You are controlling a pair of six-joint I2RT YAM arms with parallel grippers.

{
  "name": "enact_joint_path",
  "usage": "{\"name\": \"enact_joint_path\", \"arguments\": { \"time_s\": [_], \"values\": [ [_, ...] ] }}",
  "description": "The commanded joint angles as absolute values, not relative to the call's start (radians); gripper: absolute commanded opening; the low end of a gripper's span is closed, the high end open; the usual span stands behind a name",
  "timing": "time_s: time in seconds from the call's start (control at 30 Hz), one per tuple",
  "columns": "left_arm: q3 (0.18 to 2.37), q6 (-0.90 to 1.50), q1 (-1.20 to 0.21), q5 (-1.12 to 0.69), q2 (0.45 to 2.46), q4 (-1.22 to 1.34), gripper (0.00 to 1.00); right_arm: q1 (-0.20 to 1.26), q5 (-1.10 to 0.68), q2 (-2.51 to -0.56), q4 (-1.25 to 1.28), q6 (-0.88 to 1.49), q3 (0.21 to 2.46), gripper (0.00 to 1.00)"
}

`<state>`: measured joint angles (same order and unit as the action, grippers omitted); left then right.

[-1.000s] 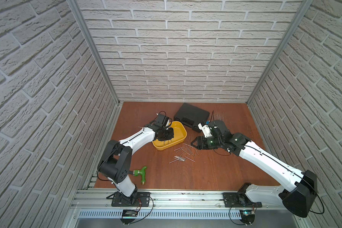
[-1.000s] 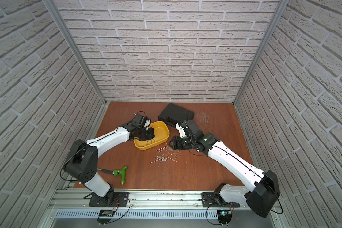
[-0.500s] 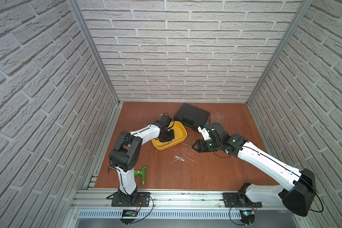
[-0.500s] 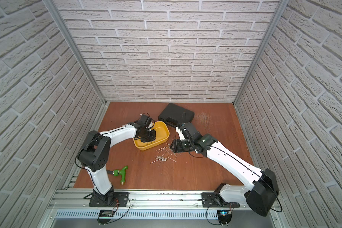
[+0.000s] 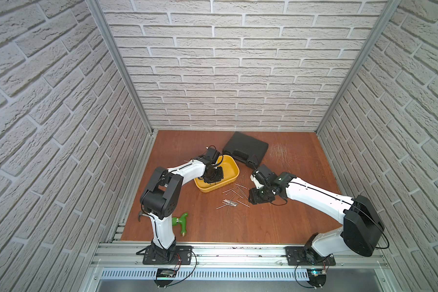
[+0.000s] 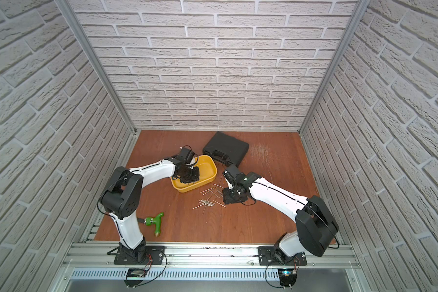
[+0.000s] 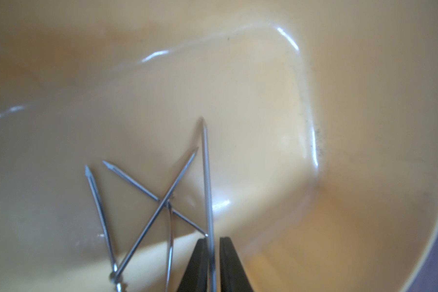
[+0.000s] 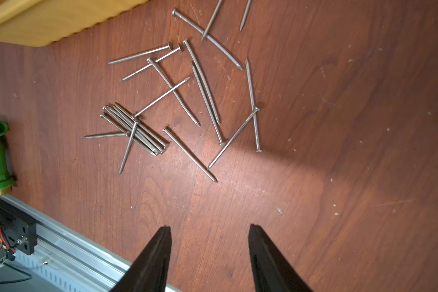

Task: Put the nails on the desktop into the storage box
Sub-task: Place the nail in the storage box, then pick up the nail from the center of the board.

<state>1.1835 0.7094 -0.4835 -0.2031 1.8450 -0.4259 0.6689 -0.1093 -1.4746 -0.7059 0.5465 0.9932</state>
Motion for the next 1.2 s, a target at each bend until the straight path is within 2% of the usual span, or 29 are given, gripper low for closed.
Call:
{"name": "enact_joint_path", "arguments": {
  "time_s": [0.0,0.3,0.47,0.57,1.0,1.17],
  "values": [
    [1.164,0.71,-0.485,-0.206,1.783,-0.444,0.24,0.688,-0.115,-1.502,-0.659,0.521,0.974,0.54],
    [1.125,0.718,-0.486,-0.219,1.69,-0.459,0.33,0.743,-0.11,-1.592,-0.608,0.391,0.998,0.54],
    [1.082,0.714,-0.487,-0.239,1.578,-0.45,0.37,0.768,-0.078,-1.666,-0.618,0.238,1.038,0.46],
    [1.058,0.699,-0.485,-0.257,1.504,-0.449,0.41,0.774,-0.061,-1.709,-0.622,0.188,1.062,0.44],
    [0.961,0.679,-0.436,-0.313,1.334,-0.475,0.42,0.791,-0.015,-1.815,-0.642,0.12,1.129,0.43],
    [0.953,0.668,-0.42,-0.33,1.307,-0.491,0.42,0.791,-0.013,-1.844,-0.639,0.108,1.132,0.35]
  ]
}}
